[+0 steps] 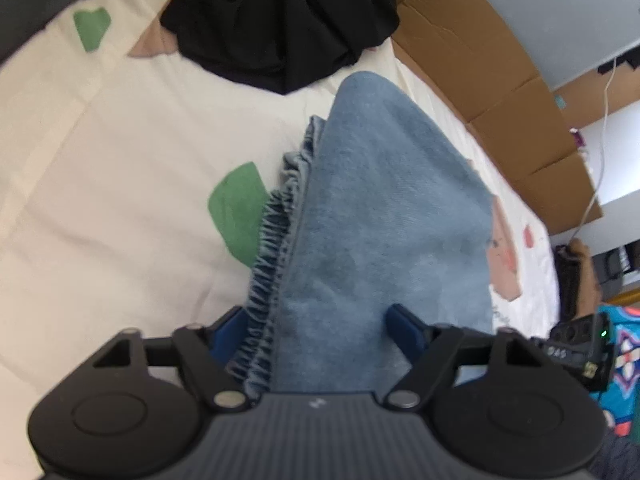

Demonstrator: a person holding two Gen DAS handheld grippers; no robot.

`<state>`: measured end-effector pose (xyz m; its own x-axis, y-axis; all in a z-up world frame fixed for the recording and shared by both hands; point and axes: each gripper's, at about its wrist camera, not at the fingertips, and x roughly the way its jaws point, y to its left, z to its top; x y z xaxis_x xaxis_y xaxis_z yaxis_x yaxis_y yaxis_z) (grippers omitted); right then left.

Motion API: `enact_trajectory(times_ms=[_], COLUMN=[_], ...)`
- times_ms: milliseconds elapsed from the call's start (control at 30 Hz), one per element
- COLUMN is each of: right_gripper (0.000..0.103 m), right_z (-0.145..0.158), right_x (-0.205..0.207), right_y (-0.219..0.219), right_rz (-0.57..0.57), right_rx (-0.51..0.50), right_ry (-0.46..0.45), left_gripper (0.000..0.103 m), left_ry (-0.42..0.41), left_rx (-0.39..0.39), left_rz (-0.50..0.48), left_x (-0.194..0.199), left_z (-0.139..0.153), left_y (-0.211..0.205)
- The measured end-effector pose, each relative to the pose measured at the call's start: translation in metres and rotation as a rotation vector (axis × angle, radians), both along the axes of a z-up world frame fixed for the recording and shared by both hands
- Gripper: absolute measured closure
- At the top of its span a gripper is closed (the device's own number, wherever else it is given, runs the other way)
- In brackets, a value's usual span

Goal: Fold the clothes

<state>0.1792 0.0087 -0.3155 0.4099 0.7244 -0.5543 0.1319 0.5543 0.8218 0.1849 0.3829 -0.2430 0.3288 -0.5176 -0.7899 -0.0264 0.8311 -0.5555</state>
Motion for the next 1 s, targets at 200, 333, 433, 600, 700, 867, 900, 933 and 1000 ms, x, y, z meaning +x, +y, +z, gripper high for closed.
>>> enact_trajectory(times_ms=[200,333,433,600,700,867,900,933,1000], right_gripper=[0.082,0.082,0.082,0.082,0.082,0.082,0.082,0.082,0.082], right_z=[0.013,0.022,0.024,0.035,0.043,0.054,0.056,0.058,0.063], right_x=[-0.001,-0.001,0.000,-0.013,-0.030,-0.062,-0.067,-0.073,-0.082], right_y=[-0.003,-0.007,-0.019,-0.047,-0.073,-0.126,-0.135,-0.144,-0.159], right_rz=[-0.016,0.002,0.009,-0.013,-0.042,-0.097,-0.108,-0.117,-0.139], right_rx=[0.017,-0.003,-0.002,-0.001,0.007,-0.034,-0.044,-0.052,-0.070], right_ry=[-0.010,-0.022,-0.020,-0.019,0.003,0.034,0.038,0.039,0.043], left_gripper=[0.037,0.037,0.037,0.038,0.043,0.042,0.042,0.042,0.042], left_ry=[-0.014,-0.025,-0.017,-0.002,0.017,0.082,0.092,0.092,0.092], left_rx=[0.020,0.027,0.022,0.011,0.013,-0.022,-0.026,-0.028,-0.032], left_rz=[-0.022,-0.036,-0.034,-0.055,-0.112,-0.179,-0.185,-0.190,-0.198], left_x=[0.000,-0.002,-0.004,-0.011,-0.017,-0.026,-0.028,-0.029,-0.032], left_z=[0.008,0.011,0.011,0.016,0.017,0.003,0.001,0.001,0.000], left_y=[-0.008,-0.019,-0.031,-0.056,-0.085,-0.140,-0.151,-0.160,-0.178])
